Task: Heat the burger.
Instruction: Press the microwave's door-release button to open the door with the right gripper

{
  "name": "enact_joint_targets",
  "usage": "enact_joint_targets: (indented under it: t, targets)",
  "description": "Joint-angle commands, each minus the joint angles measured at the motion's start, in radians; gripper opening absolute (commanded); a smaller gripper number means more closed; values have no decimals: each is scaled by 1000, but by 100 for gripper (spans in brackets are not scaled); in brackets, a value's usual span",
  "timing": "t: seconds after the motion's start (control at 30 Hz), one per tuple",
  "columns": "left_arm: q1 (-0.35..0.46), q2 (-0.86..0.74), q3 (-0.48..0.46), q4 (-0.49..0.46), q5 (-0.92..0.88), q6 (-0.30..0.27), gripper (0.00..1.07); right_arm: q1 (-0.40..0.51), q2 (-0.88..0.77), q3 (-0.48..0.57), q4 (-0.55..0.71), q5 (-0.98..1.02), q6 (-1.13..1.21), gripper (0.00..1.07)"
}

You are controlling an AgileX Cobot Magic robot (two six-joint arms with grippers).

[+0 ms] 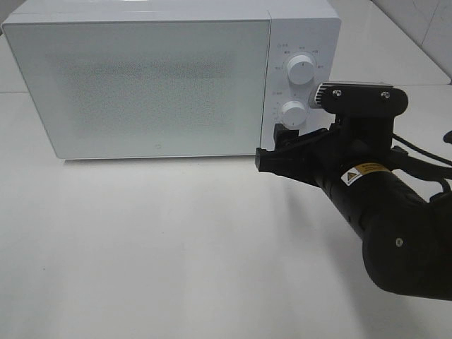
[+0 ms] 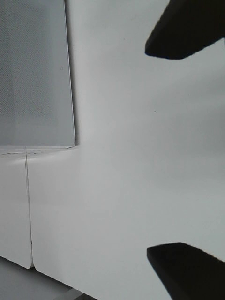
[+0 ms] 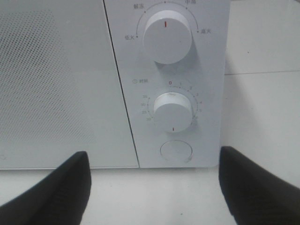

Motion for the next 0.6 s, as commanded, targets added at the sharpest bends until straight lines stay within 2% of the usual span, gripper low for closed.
enact_joint_targets:
  t: [0.03, 0.07, 0.1, 0.17, 0.2, 0.27, 0.3, 0.33, 0.37, 0.4, 0.43, 0.47, 0.53, 0.6]
  targets:
    - [1, -24, 3, -9, -10, -1, 100, 3, 4, -12, 1, 12, 193, 63]
    - [1, -24, 3, -9, -10, -1, 100, 3, 4, -12, 1, 12, 193, 63]
    - [1, -24, 3, -9, -10, -1, 100, 3, 4, -12, 1, 12, 305, 56]
    - [1, -24, 3, -9, -10, -1, 100, 3, 4, -12, 0, 12, 358, 53]
    - [1, -24, 3, -9, -10, -1, 100, 3, 4, -12, 0, 14, 498, 44]
    - [1, -24, 3, -9, -10, -1, 100, 3, 4, -12, 0, 14, 569, 40]
    - [1, -24, 3, -9, -10, -1, 100, 3, 4, -12, 0, 14, 697, 29]
    - [1, -24, 3, -9, -10, -1, 100, 3, 4, -12, 0, 14, 768, 24]
    - [1, -24, 3, -9, -10, -1, 100, 3, 4, -12, 0, 14, 768, 24]
    - [1, -24, 3, -9, -10, -1, 100, 3, 4, -12, -2, 14, 898, 17]
    - [1, -24, 3, -9, -10, -1, 100, 3, 4, -12, -2, 14, 898, 17]
    - [1, -24, 3, -9, -10, -1, 100, 3, 4, -12, -4, 14, 1046, 12]
    - [1, -24, 3, -9, -10, -1, 100, 3, 4, -12, -4, 14, 1117, 10]
    - [1, -24, 3, -9, -10, -1, 100, 3, 4, -12, -4, 25, 1324, 3]
